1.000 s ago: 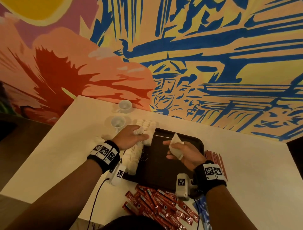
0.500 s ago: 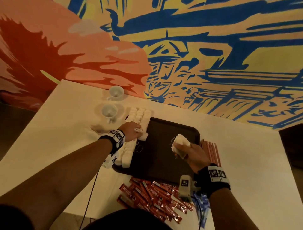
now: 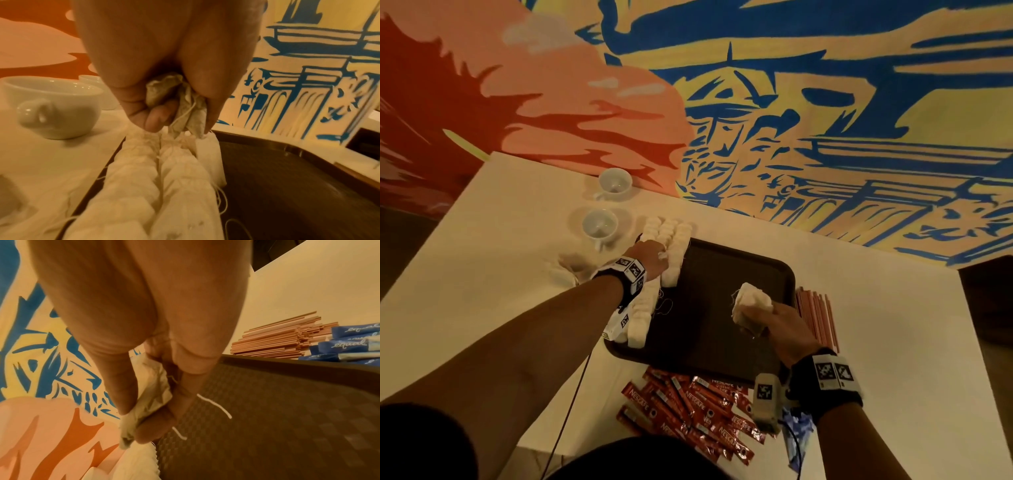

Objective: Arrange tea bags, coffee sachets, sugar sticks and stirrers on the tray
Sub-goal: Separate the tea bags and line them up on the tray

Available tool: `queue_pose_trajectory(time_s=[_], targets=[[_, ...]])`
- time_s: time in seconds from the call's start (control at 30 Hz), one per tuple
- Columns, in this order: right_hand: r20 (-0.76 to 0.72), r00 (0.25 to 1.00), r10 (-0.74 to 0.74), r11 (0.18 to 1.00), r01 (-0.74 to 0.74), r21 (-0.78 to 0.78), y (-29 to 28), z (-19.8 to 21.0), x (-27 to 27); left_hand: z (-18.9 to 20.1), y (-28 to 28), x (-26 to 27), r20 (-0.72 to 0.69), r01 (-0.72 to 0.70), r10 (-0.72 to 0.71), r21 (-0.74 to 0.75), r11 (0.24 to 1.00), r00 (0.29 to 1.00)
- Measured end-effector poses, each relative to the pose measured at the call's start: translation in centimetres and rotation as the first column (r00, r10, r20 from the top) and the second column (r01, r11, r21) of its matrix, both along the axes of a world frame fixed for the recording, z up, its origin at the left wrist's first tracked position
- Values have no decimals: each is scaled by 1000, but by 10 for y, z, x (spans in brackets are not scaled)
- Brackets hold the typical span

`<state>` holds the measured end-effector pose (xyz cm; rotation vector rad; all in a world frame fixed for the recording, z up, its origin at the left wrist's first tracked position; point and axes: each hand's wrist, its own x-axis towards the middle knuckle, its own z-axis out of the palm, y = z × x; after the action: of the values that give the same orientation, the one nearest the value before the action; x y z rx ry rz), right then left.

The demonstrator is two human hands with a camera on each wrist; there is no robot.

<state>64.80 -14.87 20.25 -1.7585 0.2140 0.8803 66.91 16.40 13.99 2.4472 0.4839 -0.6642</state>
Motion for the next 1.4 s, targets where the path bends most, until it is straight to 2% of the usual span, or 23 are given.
queue_pose_trajectory(time_s=[0.1, 0.17, 0.3, 0.4, 0.53, 0.6, 0.7, 0.8, 1.03, 1.17, 1.3, 1.4], targets=[[5, 1000, -4, 1000, 4, 24, 6, 5, -1, 13, 4, -4, 55, -154, 159, -76, 985, 986], [-4, 1000, -19, 999, 19, 45, 9, 4, -3, 32, 1, -13, 103, -270, 297, -220, 937, 949], [-29, 999, -22, 995, 25, 93, 22, 8, -8, 65, -5, -39, 40, -409, 508, -538, 737, 861], [-57, 996, -63, 982, 72, 176, 34, 18, -13, 83, -13, -66, 20, -424, 574, -653, 628, 819], [-65, 996, -54, 961, 69, 267, 46, 30, -24, 106, -31, -98, 9, -394, 575, -719, 572, 818], [-81, 996, -42, 955, 64, 289, 50, 34, -31, 117, -43, -112, 24, -364, 558, -735, 572, 829], [-67, 998, -15, 953, 34, 303, 51, 40, -40, 124, -55, -125, 88, -317, 537, -723, 614, 839], [-19, 1000, 19, 957, -13, 291, 48, 48, -46, 136, -63, -133, 177, -242, 477, -682, 690, 861], [128, 984, 122, 970, -146, 193, 40, 53, -44, 162, -75, -138, 294, -124, 374, -617, 777, 880], [295, 914, 277, 950, -307, 58, 39, 56, -37, 172, -79, -137, 341, -59, 328, -609, 791, 881], [291, 824, 487, 860, -511, 8, 51, 54, -32, 182, -80, -132, 380, -17, 307, -604, 797, 873], [360, 737, 571, 808, -581, -92, 68, 39, -28, 187, -79, -128, 378, -17, 313, -615, 788, 871]])
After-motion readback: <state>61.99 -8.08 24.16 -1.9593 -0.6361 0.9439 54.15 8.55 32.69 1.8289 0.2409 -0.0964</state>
